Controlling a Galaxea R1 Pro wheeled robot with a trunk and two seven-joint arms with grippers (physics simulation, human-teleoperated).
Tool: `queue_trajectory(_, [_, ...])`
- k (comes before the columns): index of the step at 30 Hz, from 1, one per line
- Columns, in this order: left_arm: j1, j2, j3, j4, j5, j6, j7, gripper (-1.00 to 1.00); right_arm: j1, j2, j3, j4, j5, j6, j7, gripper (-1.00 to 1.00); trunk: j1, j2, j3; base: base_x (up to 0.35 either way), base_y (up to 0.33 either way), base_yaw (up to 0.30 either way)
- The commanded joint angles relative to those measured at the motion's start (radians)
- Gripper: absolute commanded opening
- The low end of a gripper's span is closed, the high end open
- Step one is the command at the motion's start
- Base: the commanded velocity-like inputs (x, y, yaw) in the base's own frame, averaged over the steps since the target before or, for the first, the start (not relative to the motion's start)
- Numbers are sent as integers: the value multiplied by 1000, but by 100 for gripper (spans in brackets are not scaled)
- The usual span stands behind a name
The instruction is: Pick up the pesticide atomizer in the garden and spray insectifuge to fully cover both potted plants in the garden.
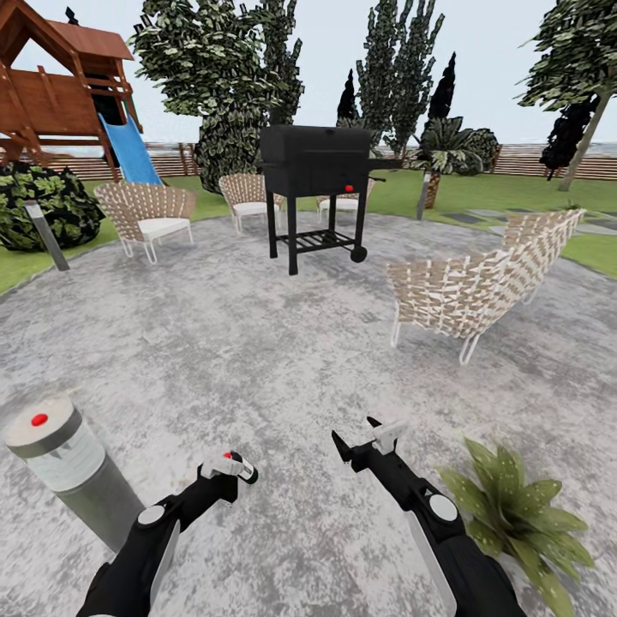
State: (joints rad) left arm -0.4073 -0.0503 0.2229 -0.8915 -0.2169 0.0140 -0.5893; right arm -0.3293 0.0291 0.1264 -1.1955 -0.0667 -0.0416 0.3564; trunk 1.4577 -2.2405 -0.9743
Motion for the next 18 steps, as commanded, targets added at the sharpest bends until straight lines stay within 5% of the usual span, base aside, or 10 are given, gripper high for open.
queue_trajectory(1, [-1, -2, 6, -1, -6, 1, -8, -100, 0, 0, -1, 1, -7, -1, 4, 100, 0, 0, -1, 332, 5, 0])
queue_trajectory(18, [-2, -2, 6, -1, -5, 1, -10, -100, 0, 0, -1, 1, -7, -2, 4, 100, 0, 0, -1, 334, 0, 0])
